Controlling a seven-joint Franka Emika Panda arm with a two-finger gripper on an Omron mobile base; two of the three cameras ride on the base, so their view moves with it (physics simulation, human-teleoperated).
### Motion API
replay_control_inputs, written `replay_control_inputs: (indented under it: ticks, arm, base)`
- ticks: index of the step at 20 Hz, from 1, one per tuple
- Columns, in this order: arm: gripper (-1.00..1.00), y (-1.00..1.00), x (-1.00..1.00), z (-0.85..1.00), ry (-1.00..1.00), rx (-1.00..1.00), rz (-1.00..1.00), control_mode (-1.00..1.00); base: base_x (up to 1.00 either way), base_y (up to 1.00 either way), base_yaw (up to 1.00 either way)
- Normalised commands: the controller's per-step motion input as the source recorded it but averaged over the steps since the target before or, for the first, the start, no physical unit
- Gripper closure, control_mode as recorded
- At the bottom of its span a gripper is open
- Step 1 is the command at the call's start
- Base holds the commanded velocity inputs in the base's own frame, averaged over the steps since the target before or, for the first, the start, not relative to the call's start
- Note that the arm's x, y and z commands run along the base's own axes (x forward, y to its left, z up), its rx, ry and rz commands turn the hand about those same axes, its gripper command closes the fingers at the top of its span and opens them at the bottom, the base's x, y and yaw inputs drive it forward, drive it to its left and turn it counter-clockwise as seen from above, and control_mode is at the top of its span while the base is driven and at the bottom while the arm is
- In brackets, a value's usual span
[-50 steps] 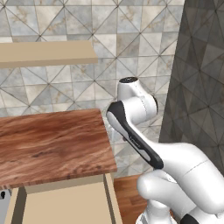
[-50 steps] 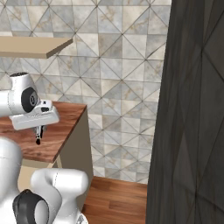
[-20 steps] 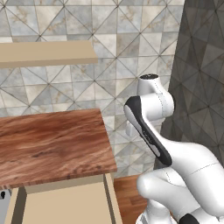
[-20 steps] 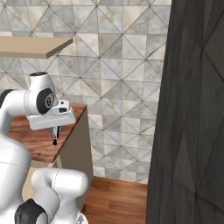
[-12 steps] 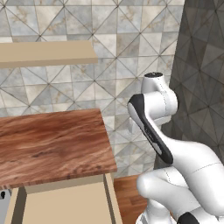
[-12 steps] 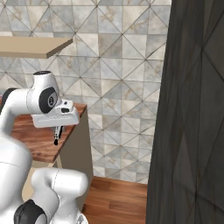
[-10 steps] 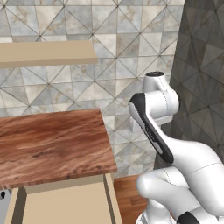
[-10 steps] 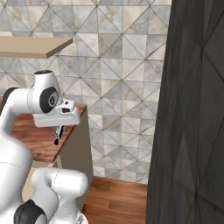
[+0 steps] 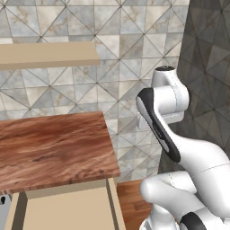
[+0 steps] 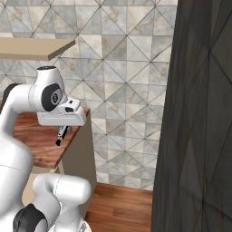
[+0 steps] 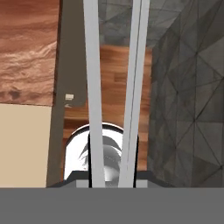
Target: Take the tongs from the drawer on the left and place them on the dining counter next to the tray containing the hot dog.
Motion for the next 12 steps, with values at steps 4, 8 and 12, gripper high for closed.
replay_control_inputs:
  ticks: [4,8,12]
  arm:
    - [1.00,-0.16,0.00,0.22,-0.01,0.00,-0.04,-1.00]
    - [1.00,-0.33,0.00,0.04,-0.07,0.00,0.00,-1.00]
    - [1.00,-0.24,0.00,0.00,-0.32,0.00,0.00,-1.00]
  base:
    - [0.00,0.00,0.00]
    - [0.00,0.00,0.00]
    - [0.00,0.00,0.00]
